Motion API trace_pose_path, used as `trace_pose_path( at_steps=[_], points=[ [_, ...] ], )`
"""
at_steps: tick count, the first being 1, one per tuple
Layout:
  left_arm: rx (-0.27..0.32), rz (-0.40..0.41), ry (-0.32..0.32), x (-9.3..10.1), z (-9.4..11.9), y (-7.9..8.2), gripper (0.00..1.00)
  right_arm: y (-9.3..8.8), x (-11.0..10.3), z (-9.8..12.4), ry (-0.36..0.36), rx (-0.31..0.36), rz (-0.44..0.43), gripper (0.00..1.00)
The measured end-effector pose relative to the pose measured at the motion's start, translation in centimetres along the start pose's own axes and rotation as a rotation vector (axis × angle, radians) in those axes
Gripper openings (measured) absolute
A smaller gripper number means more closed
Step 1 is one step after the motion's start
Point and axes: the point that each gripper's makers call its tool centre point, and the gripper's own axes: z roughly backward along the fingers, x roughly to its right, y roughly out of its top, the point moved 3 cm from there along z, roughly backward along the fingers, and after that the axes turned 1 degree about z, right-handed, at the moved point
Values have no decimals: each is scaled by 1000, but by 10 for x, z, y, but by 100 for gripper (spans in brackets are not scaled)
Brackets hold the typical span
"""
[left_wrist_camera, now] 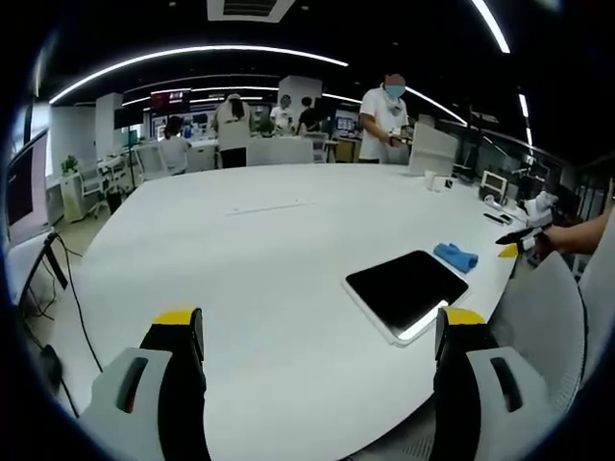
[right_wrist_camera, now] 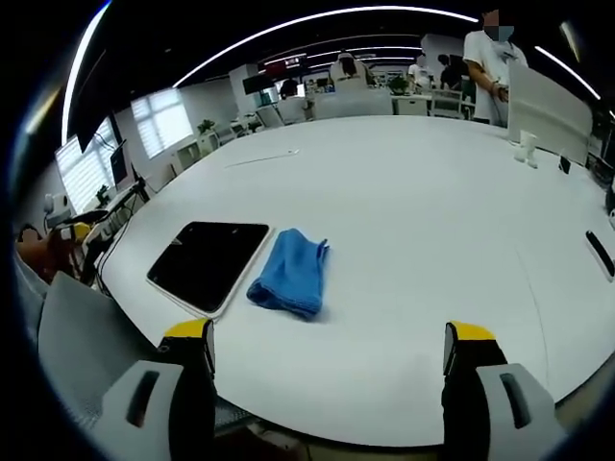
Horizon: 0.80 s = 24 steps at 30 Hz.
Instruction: Wipe the mirror surface with the cleaning cloth until all visible marks leave the cleaned area.
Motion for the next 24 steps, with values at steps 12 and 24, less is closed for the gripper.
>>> trace_pose_path(
  at_steps=[12, 24],
  points=[
    [-4, -3, -8, 1, -2, -1, 99, 9, -7, -1, -12, 14, 21, 98],
    [-12, 0, -2, -2, -6, -6, 99, 37, -16, -9, 11, -1, 62, 88]
  ],
)
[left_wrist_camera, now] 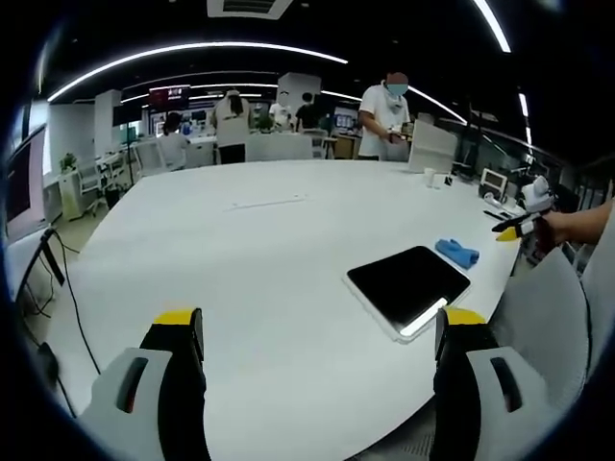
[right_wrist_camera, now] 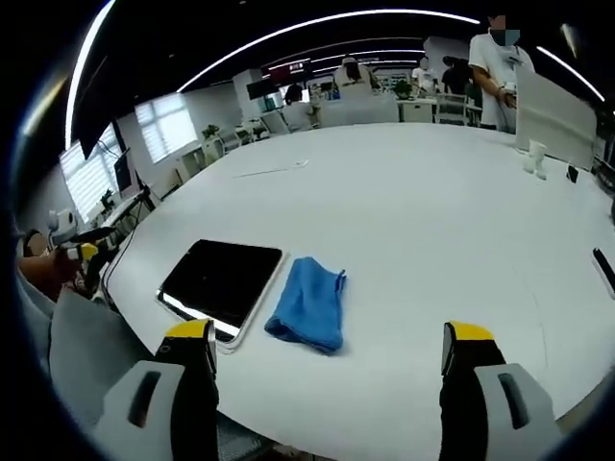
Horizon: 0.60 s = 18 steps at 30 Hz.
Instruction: Wipe the mirror surface with the cleaning cloth until all visible marks leave the cleaned area.
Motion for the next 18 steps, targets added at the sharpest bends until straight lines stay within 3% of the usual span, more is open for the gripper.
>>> trace_pose_path(
  at_steps=[2, 5, 6, 8, 11, 15, 17, 18],
  points=[
    [10, 17, -6, 1, -1, 2, 99, 5, -4, -5, 6, 2, -18, 82],
    [-2, 2, -15, 3, -4, 0, 99, 11, -13, -16, 39, -10, -36, 85],
    [-5, -3, -17, 3, -4, 0, 99, 10, -15, -21, 49, -38, -12, 80],
    [3, -2, -15, 2, -5, 1, 99, 15, -17, -28, 40, -31, 44, 71],
    [-3, 12, -16, 3, -5, -3, 99, 17, -23, -37, 55, -58, 37, 65],
    [-15, 6, -21, 5, -6, -9, 99, 19, -28, -48, 62, -102, 58, 44],
    [-18, 7, -13, 6, -7, -13, 99, 17, -29, -56, 76, -145, 42, 26],
    [-19, 7, -10, 7, -7, -15, 99, 19, -28, -59, 69, -143, 42, 24]
  ],
)
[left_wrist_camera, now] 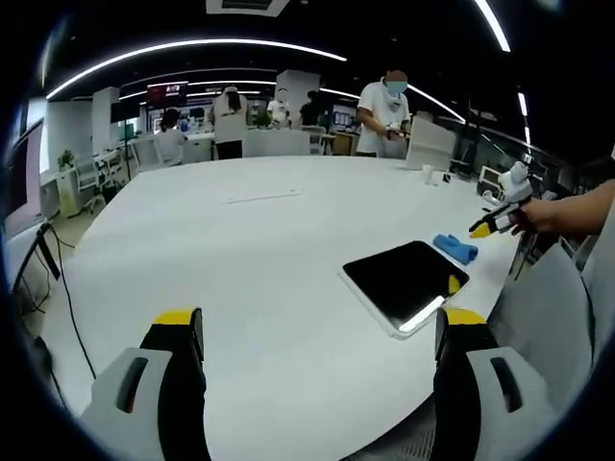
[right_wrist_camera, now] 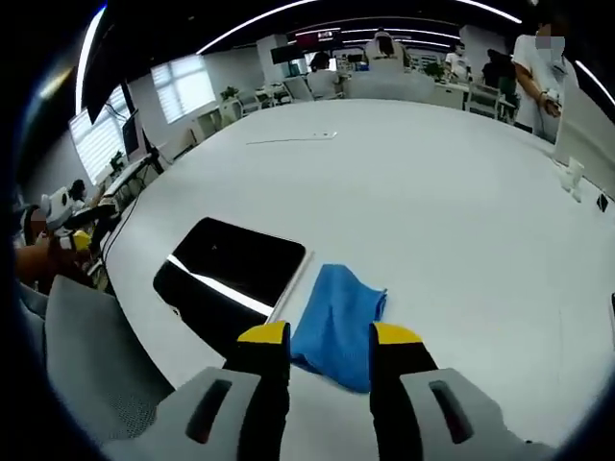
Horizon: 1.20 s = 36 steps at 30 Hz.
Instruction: Wipe the mirror surface with the cleaning cloth until all visible marks leave the cleaned area.
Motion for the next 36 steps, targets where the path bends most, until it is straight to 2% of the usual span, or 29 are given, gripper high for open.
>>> trace_pose_path(
  at_steps=[3, 7, 10, 15, 17, 18, 19, 21, 25, 27, 29, 32, 33, 34, 36],
  points=[
    [-6, 14, -10, 4, -1, -2, 99, 2, 3, -12, -30, -17, -19, 23],
    [-4, 9, -15, 7, 1, -4, 99, 1, 11, -28, -114, -46, 39, 19],
    [-8, -1, -7, 7, 3, -4, 99, 0, 10, -34, -129, -37, 38, 14],
    [5, 10, -2, 9, 6, -2, 99, -11, 6, -43, -135, -88, 36, 12],
    [1, 5, -7, 13, 6, -3, 99, -21, 7, -47, -144, -150, 46, 11],
    [-2, 1, -8, 14, 5, -3, 99, -15, 7, -48, -148, -105, 61, 10],
    [-3, 3, -11, 15, 5, -4, 99, -16, 8, -48, -153, -121, 40, 8],
    [-8, 8, -29, 22, 4, -5, 99, -15, 7, -46, -161, -131, 57, 1],
    [-18, 0, -37, 25, 2, -8, 99, -14, 10, -47, -162, -157, 45, 0],
    [-54, -50, -42, 26, 1, -13, 99, -15, 12, -48, -155, -133, 3, 0],
    [-55, -55, -44, 26, 1, -14, 99, -16, 12, -47, -152, -115, -47, 0],
    [-56, -57, -46, 26, 2, -13, 99, -15, 11, -47, -153, -126, -36, 0],
    [-56, -58, -43, 24, 3, -14, 99, -13, 10, -49, -113, -146, 26, 0],
    [-58, -57, -41, 23, 3, -14, 99, -11, 11, -50, -120, -140, 34, 0],
    [-59, -55, -36, 21, 3, -15, 99, -8, 14, -51, -152, -142, -30, 0]
  ],
)
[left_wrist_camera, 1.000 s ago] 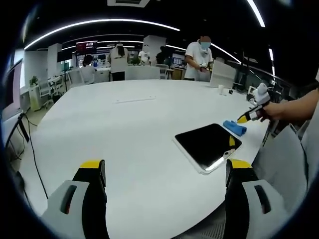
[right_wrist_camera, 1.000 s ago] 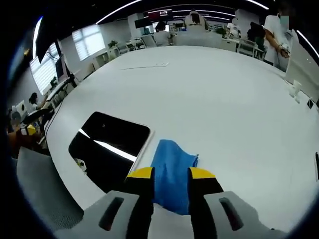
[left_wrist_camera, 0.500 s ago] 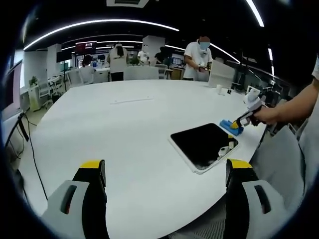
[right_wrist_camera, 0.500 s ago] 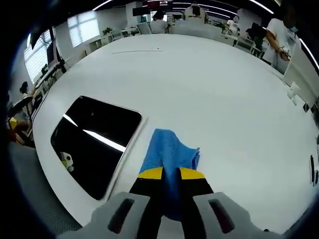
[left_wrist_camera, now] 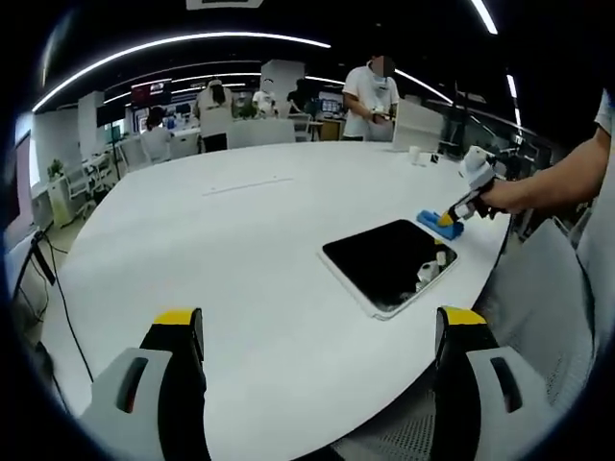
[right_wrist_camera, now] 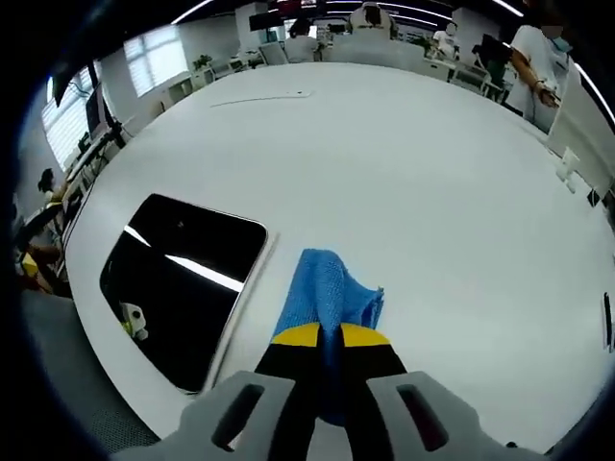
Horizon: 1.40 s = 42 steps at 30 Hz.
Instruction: Wipe the mirror surface with the cleaning cloth until all visible marks leave the cleaned area.
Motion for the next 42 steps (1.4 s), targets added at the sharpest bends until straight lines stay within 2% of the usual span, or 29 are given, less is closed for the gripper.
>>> trace_pose_path(
  at_steps=[1, 3, 6, 7, 8, 15, 17, 21, 25, 28, 35, 42],
  points=[
    [2, 4, 3, -1, 1, 0, 99, 4, 2, 1, -11, -2, -49, 0],
    [11, 9, 12, -2, 2, 2, 99, 15, -7, 6, 53, 26, -109, 0],
    [18, 2, 27, -4, 5, 1, 99, 34, -13, 13, 40, 35, -58, 0],
    [16, 4, 28, -5, 5, 0, 99, 39, -16, 14, 53, 37, -69, 0],
    [13, 10, 26, -5, 5, -1, 99, 46, -23, 16, 74, 43, -135, 0],
    [15, 9, -6, 3, 2, 0, 99, 67, -45, 3, 122, 32, -179, 0],
    [12, 7, -9, 5, 3, -1, 99, 67, -52, -5, 137, 11, -211, 0],
    [8, 15, -13, 7, 2, -5, 99, 64, -57, -20, 121, -11, -202, 0],
    [13, 3, -8, 11, 2, -5, 99, 59, -56, -25, 94, -26, -220, 0],
    [14, 19, -11, 12, 2, -6, 99, 55, -62, -30, 102, -39, -222, 0],
    [9, 42, -22, 15, -2, -10, 99, 55, -68, -24, 104, -51, -217, 0],
    [11, 44, -31, 19, -4, -10, 99, 59, -78, -29, 107, -58, -201, 0]
  ],
)
